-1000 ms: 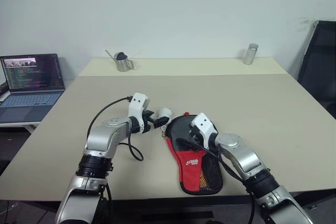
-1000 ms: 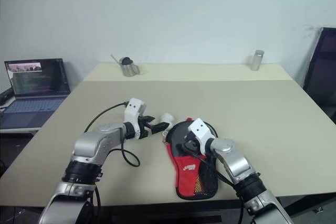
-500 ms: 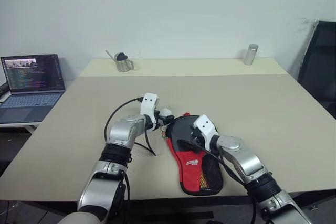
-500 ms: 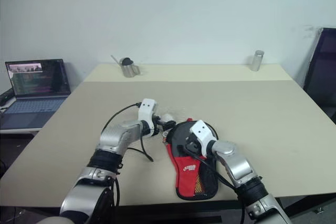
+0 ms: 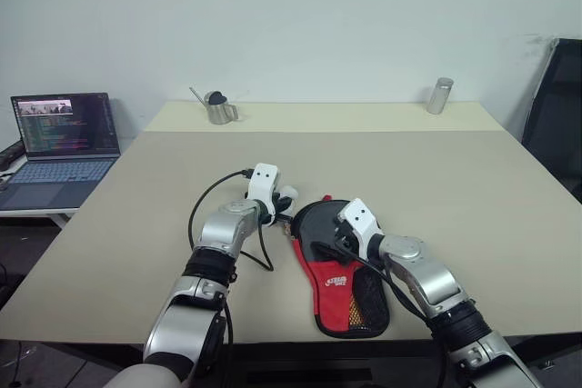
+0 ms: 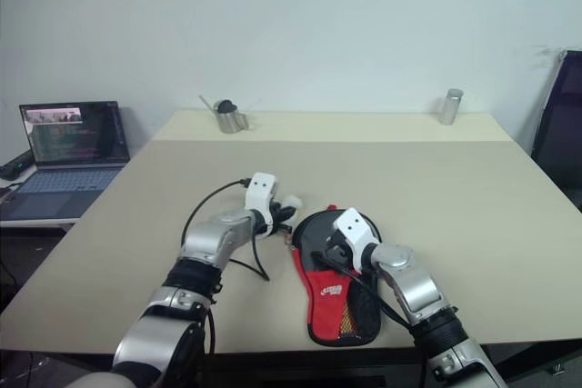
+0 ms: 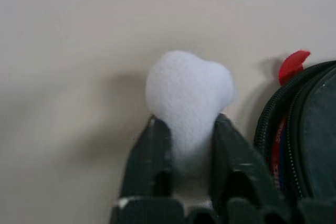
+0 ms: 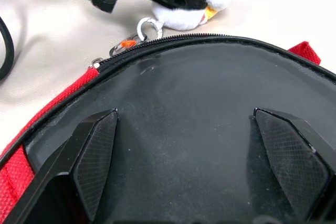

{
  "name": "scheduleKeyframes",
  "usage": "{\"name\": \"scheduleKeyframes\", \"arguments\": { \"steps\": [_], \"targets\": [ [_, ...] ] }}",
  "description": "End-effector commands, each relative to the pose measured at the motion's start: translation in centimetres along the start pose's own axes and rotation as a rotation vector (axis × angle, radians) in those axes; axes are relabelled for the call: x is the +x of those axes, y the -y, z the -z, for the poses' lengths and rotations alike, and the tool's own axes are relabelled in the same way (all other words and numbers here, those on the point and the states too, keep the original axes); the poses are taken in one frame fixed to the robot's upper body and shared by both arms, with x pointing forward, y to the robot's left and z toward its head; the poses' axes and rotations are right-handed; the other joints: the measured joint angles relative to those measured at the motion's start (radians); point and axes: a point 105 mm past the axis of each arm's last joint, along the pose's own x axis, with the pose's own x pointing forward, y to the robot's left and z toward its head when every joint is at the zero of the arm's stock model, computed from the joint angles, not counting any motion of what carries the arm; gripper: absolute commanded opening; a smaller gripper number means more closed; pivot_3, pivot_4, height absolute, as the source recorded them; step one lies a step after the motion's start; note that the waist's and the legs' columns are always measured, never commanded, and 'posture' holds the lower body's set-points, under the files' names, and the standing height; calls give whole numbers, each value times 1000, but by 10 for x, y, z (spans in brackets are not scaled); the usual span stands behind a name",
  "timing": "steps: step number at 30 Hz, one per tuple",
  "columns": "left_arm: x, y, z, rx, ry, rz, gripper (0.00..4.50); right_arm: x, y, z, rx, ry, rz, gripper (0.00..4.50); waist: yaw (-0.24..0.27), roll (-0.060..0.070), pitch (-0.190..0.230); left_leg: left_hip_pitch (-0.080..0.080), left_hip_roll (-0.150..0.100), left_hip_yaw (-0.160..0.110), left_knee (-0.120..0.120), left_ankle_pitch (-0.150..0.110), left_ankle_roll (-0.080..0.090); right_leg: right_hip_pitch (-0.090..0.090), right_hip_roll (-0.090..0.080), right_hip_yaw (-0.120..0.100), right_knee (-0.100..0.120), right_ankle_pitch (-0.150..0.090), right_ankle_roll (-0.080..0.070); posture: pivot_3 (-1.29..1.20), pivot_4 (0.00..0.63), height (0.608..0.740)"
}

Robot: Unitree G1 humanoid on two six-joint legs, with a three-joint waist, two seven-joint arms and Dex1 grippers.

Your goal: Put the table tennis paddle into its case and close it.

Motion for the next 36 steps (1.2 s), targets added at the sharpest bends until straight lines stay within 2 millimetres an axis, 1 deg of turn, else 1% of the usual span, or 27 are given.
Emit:
{"name": "scheduleKeyframes", "arguments": {
  "steps": [1, 6, 9, 12, 15, 18, 21, 25, 28, 31, 34, 36],
  "targets": [
    [2, 0, -30, 55, 72, 5, 216, -4, -7, 60, 45, -236, -19, 4500, 1, 0, 0, 0, 0, 0, 0, 0, 0, 0, 0, 0, 0, 0, 0, 0, 150, 740],
    [14, -11, -56, 187, 106, -98, 215, -7, -11, 58, 40, -238, -75, 4500, 4, 0, 0, -1, 0, 0, 0, 0, 0, 0, 0, -1, -1, -2, 3, 0, 150, 740],
    [18, -9, -68, 276, 131, -157, 215, -9, -13, 57, 37, -244, -97, 4500, 5, 0, 0, -1, 0, 0, 0, 0, 0, 0, 0, -1, -1, -2, 4, 0, 150, 740],
    [22, -2, -74, 468, 137, -214, 215, -10, -15, 56, 28, -244, -116, 4500, 5, 0, 0, -1, 0, 0, -1, 0, 0, 0, 0, -1, -1, -3, 5, 0, 150, 740],
    [28, 17, -82, 606, 158, -226, 215, -14, -18, 54, 29, -245, -133, 4500, 6, -1, 1, -1, 0, 0, -2, 0, -1, -1, 0, -1, -1, -3, 5, 0, 150, 740],
    [30, 29, -88, 734, 174, -252, 215, -18, -21, 54, 35, -248, -141, 4500, 7, -1, 1, -2, 0, 0, -2, -1, -1, -1, 0, -1, -2, -4, 6, 0, 150, 740],
    [32, 37, -91, 816, 184, -272, 215, -22, -22, 53, 41, -249, -145, 4500, 7, -1, 1, -2, -1, 0, -4, -1, 0, -1, 0, -1, -2, -4, 7, 0, 150, 740],
    [31, 50, -108, 970, 236, -339, 215, -27, -25, 52, 62, -249, -141, 4500, 8, -1, 1, -1, -1, 0, -5, -1, 0, -2, 0, -1, -2, -4, 7, 0, 150, 740],
    [31, 61, -111, 1041, 258, -347, 215, -30, -29, 52, 71, -248, -139, 4500, 8, -2, 2, -2, -1, 0, -6, -1, 0, -2, -1, -2, -2, -5, 8, 0, 150, 740],
    [35, 82, -114, 1100, 289, -312, 215, -32, -33, 51, 86, -248, -134, 4500, 10, -2, 2, -2, -1, 0, -7, 0, -1, -2, -1, -2, -3, -5, 9, 0, 150, 740],
    [39, 106, -110, 1228, 309, -263, 215, -32, -38, 50, 95, -247, -136, 4500, 10, -2, 2, -1, -2, 0, -9, 0, -2, -2, -2, -2, -3, -7, 11, 0, 150, 740],
    [40, 118, -108, 1282, 323, -243, 215, -32, -40, 48, 93, -244, -138, 4500, 11, -2, 2, -1, -3, 0, -10, 1, -3, -3, -3, -1, -4, -7, 11, 0, 150, 740]
  ]
}}
